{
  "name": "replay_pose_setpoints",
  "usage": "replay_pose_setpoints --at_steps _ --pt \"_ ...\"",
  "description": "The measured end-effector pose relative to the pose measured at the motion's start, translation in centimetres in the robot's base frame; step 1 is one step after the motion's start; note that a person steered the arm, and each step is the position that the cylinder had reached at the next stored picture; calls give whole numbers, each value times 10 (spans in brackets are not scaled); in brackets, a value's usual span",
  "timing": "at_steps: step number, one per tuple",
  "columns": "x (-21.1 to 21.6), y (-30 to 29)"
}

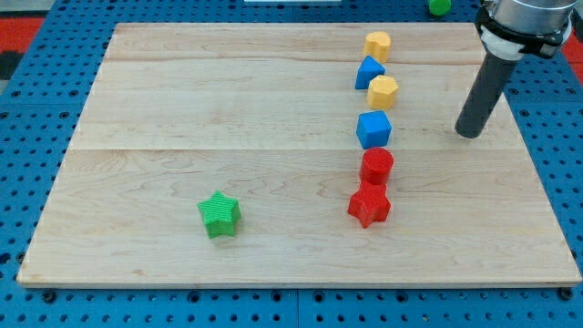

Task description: Push blue cube diagonally above green star

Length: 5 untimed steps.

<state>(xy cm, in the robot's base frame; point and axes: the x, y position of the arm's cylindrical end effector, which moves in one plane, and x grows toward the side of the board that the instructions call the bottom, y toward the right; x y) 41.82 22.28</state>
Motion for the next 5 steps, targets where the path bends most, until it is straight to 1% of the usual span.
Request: replay_pose_setpoints --at_steps 1,2,3,4,5 --pt "0 -5" --pt "-3 -37" --pt "-4 -121" --pt "-3 -183" --pt "-19 -217"
